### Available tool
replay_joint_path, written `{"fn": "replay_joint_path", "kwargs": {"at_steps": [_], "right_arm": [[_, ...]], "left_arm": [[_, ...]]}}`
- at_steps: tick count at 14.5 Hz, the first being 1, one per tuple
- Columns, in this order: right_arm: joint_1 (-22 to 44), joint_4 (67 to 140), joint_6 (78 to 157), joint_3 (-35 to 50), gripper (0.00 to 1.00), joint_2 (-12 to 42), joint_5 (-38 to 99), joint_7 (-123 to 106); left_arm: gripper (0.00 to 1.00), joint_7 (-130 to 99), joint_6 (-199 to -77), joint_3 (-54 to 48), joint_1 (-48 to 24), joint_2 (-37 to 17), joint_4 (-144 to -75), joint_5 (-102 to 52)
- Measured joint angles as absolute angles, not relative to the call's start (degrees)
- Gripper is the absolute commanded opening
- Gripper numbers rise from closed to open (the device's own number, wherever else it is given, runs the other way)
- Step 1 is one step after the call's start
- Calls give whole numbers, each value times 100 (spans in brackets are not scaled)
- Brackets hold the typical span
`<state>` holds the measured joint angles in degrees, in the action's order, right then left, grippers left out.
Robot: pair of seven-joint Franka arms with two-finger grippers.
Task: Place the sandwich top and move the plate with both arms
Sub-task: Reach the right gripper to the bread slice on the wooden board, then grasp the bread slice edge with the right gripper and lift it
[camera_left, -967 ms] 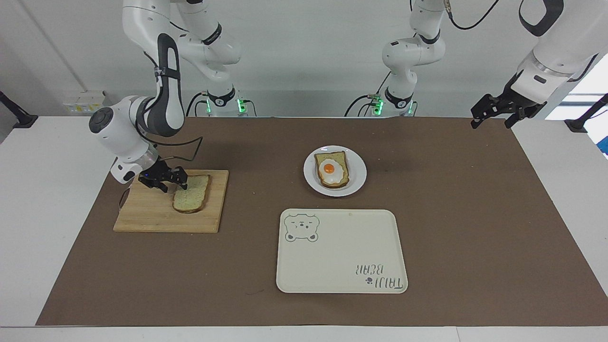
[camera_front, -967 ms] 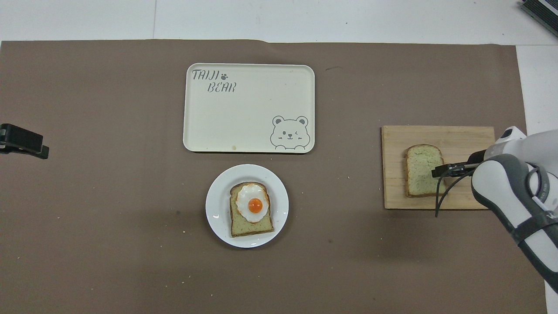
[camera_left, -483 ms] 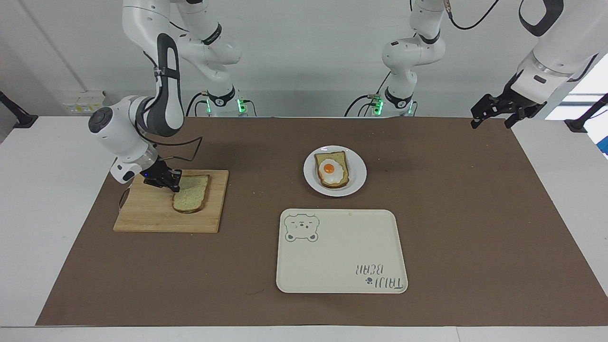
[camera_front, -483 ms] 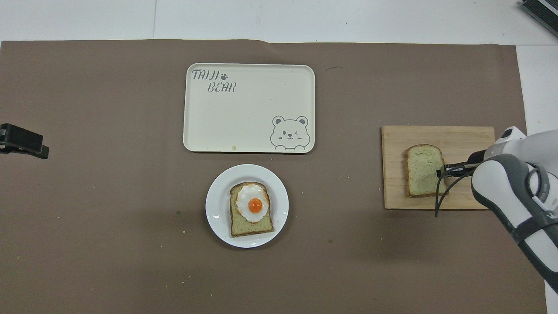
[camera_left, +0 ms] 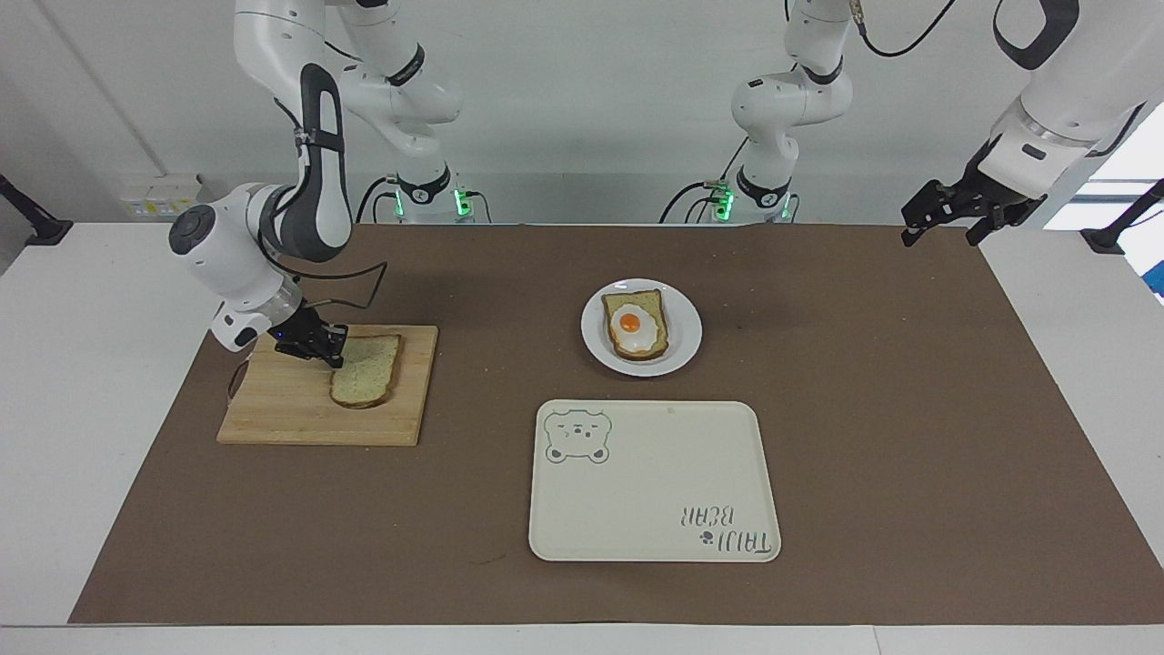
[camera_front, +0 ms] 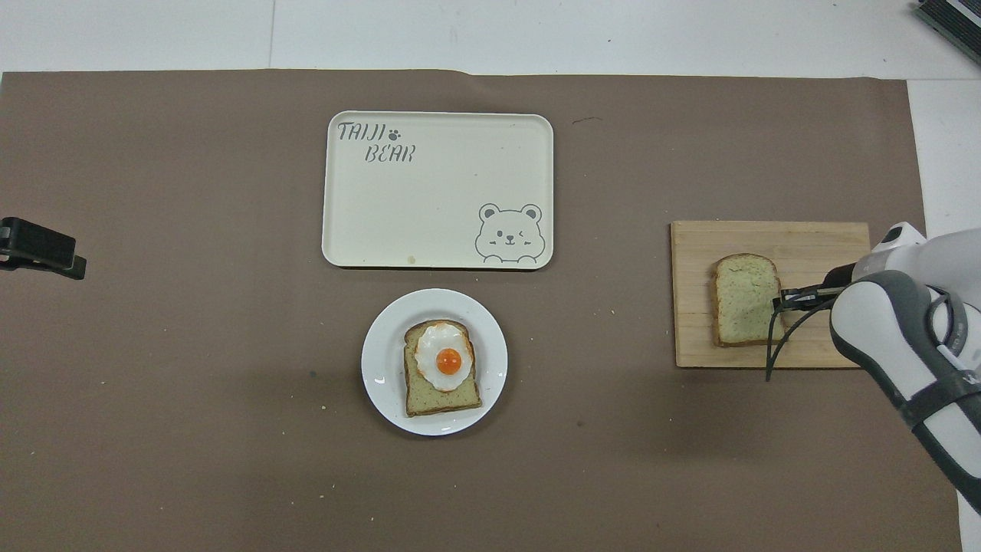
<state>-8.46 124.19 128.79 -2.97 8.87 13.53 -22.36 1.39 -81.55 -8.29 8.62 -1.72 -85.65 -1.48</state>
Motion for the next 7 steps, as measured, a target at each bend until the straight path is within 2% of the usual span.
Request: {"fn": "replay_joint_path", "kwargs": {"at_steps": [2, 7], "right_arm": [[-846, 12301, 12708, -296, 0, 869, 1353, -2236], [-846, 11631, 11702, -297, 0, 671, 1353, -2236]], "left_arm": [[100, 139, -8155, -828, 862, -172, -8565, -148], [100, 139, -8155, -828, 862, -172, -8565, -148]]}}
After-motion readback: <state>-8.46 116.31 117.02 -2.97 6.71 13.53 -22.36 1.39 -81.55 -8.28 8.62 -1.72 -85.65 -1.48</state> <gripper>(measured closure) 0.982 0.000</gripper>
